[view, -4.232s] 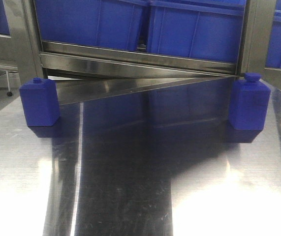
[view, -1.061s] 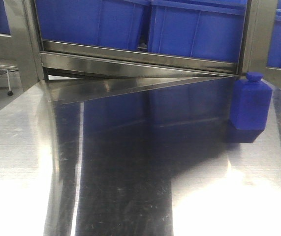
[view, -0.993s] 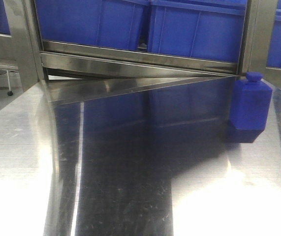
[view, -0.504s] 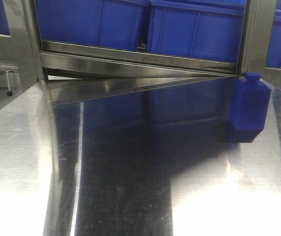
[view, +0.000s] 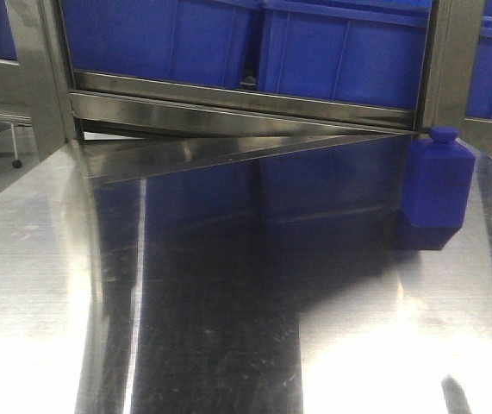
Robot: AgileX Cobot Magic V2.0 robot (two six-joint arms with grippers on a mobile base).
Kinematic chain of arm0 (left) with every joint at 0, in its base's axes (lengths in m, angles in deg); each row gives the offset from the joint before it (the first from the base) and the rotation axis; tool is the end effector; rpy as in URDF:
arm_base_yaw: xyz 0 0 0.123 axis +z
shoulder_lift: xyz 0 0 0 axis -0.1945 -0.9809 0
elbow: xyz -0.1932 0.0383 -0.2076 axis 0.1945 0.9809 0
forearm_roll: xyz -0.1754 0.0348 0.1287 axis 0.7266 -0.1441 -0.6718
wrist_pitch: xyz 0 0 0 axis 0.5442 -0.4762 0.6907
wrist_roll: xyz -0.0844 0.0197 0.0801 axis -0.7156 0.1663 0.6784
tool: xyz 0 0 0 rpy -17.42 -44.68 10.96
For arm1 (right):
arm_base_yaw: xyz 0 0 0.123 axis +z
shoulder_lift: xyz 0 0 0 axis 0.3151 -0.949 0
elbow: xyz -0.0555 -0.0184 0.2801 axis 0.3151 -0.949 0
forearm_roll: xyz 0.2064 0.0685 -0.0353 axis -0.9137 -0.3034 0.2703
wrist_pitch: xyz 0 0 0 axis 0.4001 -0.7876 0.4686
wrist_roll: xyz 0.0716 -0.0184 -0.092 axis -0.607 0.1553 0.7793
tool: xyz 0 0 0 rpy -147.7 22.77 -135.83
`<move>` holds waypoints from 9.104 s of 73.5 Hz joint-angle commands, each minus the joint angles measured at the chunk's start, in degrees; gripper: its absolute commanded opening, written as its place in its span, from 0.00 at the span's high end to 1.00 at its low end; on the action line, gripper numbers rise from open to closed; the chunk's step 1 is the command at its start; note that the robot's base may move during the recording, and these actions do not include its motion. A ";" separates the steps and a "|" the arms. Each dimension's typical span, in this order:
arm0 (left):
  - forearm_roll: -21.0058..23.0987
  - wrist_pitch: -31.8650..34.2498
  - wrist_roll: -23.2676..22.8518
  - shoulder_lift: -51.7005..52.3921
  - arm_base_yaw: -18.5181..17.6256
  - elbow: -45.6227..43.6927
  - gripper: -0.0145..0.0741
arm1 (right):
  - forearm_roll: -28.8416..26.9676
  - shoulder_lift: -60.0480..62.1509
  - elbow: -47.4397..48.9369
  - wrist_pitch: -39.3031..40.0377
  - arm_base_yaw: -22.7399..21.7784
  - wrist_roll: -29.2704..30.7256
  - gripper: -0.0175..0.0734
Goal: Pick and sort blue part to right shelf
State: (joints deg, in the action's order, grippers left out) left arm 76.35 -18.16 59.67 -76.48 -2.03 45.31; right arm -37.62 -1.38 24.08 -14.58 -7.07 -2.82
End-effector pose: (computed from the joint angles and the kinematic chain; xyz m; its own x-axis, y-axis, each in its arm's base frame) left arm 0.0702 -0.0219 0.3429 -0.0621 0.0026 -0.9981 0.2709 0.9625 -0.0143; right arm 0.2281 0.0607 0.3643 -0.7825 -0.0890 -0.6162 -0.2200 0.9654 0.1400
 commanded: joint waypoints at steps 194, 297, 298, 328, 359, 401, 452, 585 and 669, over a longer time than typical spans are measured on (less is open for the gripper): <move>-5.43 -6.72 -1.14 21.52 9.50 -1.73 0.48 | 8.49 46.68 -39.37 26.66 -0.07 -2.46 0.57; -5.43 -6.72 -1.14 21.52 9.50 -1.73 0.48 | 9.05 68.57 -36.74 25.70 -0.07 -2.46 0.57; -5.43 -6.72 -1.14 21.52 9.50 -1.73 0.48 | 9.05 68.57 -36.74 25.70 -0.07 -2.46 0.57; -5.43 -6.72 -1.14 21.52 9.50 -1.73 0.48 | 9.05 68.57 -36.74 25.70 -0.07 -2.46 0.57; -5.32 -6.72 -1.14 21.52 9.50 -1.73 0.48 | 9.05 68.57 -36.74 25.70 -0.07 -2.46 0.57; -5.32 -6.72 -1.14 21.52 9.50 -1.73 0.48 | 9.05 68.57 -36.74 25.63 -0.07 -2.46 0.57; -5.32 -6.72 -1.14 21.52 9.50 -1.73 0.48 | 9.05 68.57 -36.74 25.63 -0.07 -2.46 0.57; -5.10 -6.72 -1.14 21.52 9.53 -1.73 0.48 | 9.05 68.57 -36.74 25.63 -0.07 -2.46 0.57; -5.10 -6.72 -1.14 21.52 9.53 -1.73 0.48 | 9.05 68.57 -36.74 25.63 -0.07 -2.46 0.57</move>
State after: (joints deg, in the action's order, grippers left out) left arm 70.72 -29.80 59.12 -54.00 7.44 45.31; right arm -29.13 68.26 -14.37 5.76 -7.03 -5.35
